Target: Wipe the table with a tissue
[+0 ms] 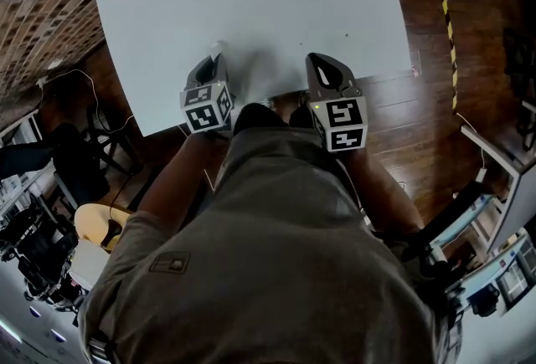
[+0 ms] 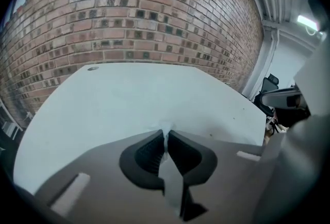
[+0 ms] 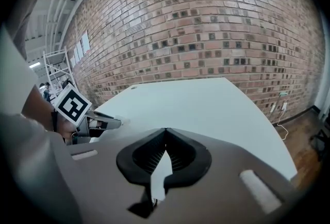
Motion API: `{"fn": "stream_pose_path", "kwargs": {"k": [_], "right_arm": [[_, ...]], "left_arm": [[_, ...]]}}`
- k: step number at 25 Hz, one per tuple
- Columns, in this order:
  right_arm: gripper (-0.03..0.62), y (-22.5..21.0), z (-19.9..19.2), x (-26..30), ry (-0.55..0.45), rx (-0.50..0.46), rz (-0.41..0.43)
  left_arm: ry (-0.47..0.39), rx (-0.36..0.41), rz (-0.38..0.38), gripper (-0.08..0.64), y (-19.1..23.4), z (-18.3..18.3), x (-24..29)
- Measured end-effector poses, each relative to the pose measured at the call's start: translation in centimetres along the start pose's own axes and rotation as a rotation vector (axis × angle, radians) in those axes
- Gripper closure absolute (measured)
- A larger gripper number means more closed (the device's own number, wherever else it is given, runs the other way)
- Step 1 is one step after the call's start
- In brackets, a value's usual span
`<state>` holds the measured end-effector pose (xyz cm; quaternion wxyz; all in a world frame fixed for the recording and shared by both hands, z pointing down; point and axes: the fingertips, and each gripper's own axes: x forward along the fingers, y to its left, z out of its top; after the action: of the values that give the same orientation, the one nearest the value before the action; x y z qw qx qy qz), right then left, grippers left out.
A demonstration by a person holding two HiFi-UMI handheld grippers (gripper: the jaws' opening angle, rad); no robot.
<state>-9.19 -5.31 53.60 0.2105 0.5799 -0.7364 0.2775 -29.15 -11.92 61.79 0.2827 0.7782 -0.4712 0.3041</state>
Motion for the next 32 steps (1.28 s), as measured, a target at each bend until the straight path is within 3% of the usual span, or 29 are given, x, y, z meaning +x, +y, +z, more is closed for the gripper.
{"fn": "stream_pose_path", "kwargs": {"k": [18,32], "right_arm": [[0.578,-4.0,0.6,-1.1,-0.024,0.031,-0.018],[0.578,-5.4,1.2,-1.4,-0.036,0.006,0.015]], "left_arm": [[0.057,0.070,-0.121,0.537,-7.5,-0.5,1.5],[0.024,0.056,-0.061,0.537,-7.8,0.0,1.0]]}}
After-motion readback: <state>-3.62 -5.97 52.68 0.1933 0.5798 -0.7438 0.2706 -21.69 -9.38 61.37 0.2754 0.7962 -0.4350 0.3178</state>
